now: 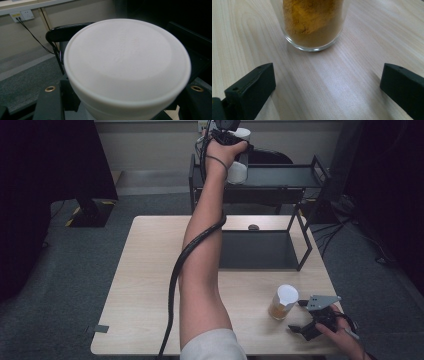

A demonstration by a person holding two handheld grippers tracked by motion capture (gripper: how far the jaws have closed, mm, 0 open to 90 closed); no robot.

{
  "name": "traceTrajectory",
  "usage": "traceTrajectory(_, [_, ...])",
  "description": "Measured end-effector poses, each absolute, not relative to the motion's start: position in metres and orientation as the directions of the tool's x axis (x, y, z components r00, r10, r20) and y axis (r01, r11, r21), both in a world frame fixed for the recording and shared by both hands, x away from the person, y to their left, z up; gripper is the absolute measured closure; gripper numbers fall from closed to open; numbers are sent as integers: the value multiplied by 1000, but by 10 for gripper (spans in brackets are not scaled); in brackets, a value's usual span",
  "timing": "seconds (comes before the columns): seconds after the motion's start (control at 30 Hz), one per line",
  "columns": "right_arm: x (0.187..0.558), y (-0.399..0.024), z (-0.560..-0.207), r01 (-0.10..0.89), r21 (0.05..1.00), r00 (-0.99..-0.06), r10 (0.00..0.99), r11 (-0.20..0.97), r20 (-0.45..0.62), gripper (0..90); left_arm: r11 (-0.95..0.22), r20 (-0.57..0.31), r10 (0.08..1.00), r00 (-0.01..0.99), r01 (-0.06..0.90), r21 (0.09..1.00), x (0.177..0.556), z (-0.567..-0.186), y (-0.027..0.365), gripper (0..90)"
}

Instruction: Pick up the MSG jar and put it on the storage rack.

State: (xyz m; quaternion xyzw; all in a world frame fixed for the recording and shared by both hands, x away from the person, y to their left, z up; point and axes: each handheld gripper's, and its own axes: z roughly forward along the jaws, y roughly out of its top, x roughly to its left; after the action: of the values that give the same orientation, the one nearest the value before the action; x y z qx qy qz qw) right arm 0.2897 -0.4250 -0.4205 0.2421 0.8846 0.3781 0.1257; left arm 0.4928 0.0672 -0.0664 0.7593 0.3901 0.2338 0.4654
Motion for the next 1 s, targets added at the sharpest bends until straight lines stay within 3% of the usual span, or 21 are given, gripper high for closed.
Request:
traceTrajectory(0.83, [290,-425,-420,333,730,-851,523,597,-40,0,-291,32,805,593,347,891,491,-75,60,331])
traceTrajectory(1.0, [289,-425,-420,334,730,-851,524,597,-39,0,-267,23,831,556,363,893,486,-77,60,206])
